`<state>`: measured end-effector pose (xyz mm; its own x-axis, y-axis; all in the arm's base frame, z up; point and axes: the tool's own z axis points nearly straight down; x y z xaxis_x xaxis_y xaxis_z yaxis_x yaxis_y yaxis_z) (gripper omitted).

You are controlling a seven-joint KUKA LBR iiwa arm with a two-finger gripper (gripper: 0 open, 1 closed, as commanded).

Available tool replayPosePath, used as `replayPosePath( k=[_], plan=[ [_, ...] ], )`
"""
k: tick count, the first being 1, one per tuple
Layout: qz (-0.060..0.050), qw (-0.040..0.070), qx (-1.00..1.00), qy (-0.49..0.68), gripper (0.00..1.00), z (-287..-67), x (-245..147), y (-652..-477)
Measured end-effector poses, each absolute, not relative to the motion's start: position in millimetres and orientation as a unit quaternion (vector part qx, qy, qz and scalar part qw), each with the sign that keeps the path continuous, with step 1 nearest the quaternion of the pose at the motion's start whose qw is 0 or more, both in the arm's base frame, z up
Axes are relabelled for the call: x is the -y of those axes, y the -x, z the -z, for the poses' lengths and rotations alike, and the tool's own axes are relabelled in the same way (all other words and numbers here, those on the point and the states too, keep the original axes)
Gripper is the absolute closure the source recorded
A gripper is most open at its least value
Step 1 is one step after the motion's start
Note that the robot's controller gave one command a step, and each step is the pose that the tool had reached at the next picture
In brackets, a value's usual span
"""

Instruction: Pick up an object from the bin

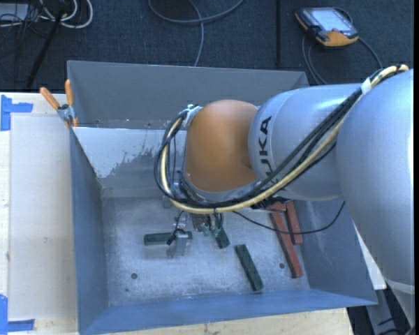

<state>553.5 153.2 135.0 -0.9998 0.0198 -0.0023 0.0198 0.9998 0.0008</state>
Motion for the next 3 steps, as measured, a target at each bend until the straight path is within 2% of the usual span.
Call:
replayPosePath(
  k=[1, 2, 3],
  plan=[
    [0.001, -0.003, -0.997, -0.073, 0.0, -101, -138, -556.1],
    [0.001, -0.002, -0.996, -0.089, 0.0, -99, -134, -558.6],
    [0.0, -0.001, -0.998, 0.06, 1.0, -69, -37, -558.8]
  ],
)
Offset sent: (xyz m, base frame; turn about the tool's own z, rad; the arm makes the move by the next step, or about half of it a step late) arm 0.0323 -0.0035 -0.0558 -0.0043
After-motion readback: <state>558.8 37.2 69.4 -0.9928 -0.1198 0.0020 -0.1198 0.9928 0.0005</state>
